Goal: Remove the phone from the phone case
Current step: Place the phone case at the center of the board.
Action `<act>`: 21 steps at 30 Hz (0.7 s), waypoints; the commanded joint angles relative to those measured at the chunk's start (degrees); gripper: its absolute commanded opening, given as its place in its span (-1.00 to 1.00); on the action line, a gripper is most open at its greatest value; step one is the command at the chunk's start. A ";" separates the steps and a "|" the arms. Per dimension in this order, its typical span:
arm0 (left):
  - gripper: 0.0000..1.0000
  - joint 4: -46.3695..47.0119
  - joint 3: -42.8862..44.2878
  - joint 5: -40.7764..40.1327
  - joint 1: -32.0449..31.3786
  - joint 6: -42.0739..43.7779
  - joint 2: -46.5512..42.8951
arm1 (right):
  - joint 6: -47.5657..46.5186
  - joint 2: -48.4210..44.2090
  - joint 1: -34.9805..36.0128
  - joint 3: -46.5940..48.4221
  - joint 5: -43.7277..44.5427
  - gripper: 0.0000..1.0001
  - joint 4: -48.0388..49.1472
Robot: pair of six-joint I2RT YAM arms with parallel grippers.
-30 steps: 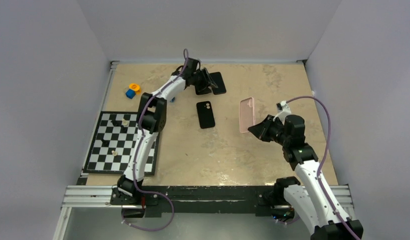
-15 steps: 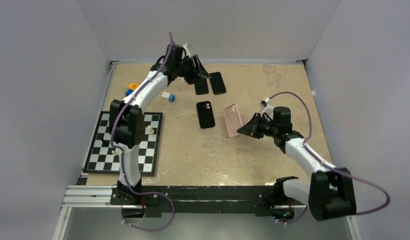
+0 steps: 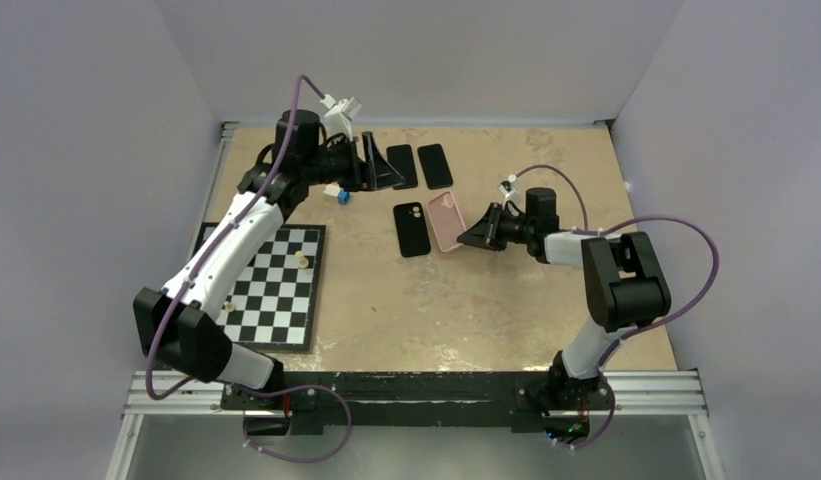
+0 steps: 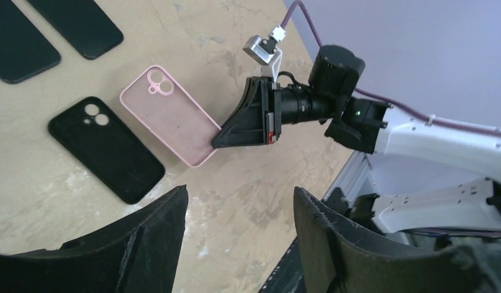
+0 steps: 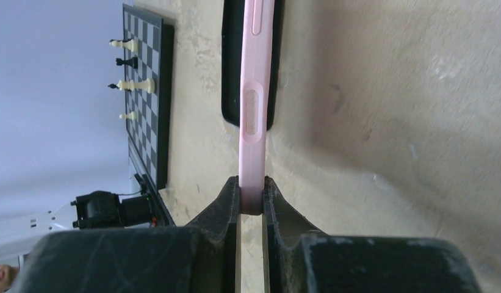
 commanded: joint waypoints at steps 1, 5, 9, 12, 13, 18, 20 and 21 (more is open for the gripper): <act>0.38 -0.26 -6.22 -4.97 -0.06 8.67 -8.50 | 2.09 3.93 -0.07 3.46 -1.46 -0.96 5.95; 0.38 1.61 -8.18 -5.29 -0.23 8.39 -11.58 | 3.28 6.27 -0.06 2.83 -0.29 -0.91 8.15; 0.37 1.84 -8.30 -5.48 -0.14 8.56 -11.78 | 4.24 7.65 -0.10 1.48 1.72 -0.85 9.37; 0.37 1.94 -8.37 -5.02 -0.06 8.11 -11.46 | 5.30 8.20 -0.09 0.18 3.48 -0.82 10.81; 0.37 2.17 -8.39 -4.40 -0.10 7.78 -11.41 | 6.01 8.57 -0.12 -0.38 3.71 -0.80 11.69; 0.36 2.85 -8.56 -3.25 -0.10 7.11 -11.96 | 6.38 7.94 -0.16 -1.24 6.32 -0.71 11.24; 0.36 2.90 -8.58 -3.27 -0.10 7.11 -12.25 | 5.37 7.13 -0.08 -1.06 7.19 -0.66 9.92; 0.36 2.99 -8.71 -3.30 -0.06 7.07 -12.35 | 4.64 6.68 -0.09 -0.93 7.97 -0.62 9.07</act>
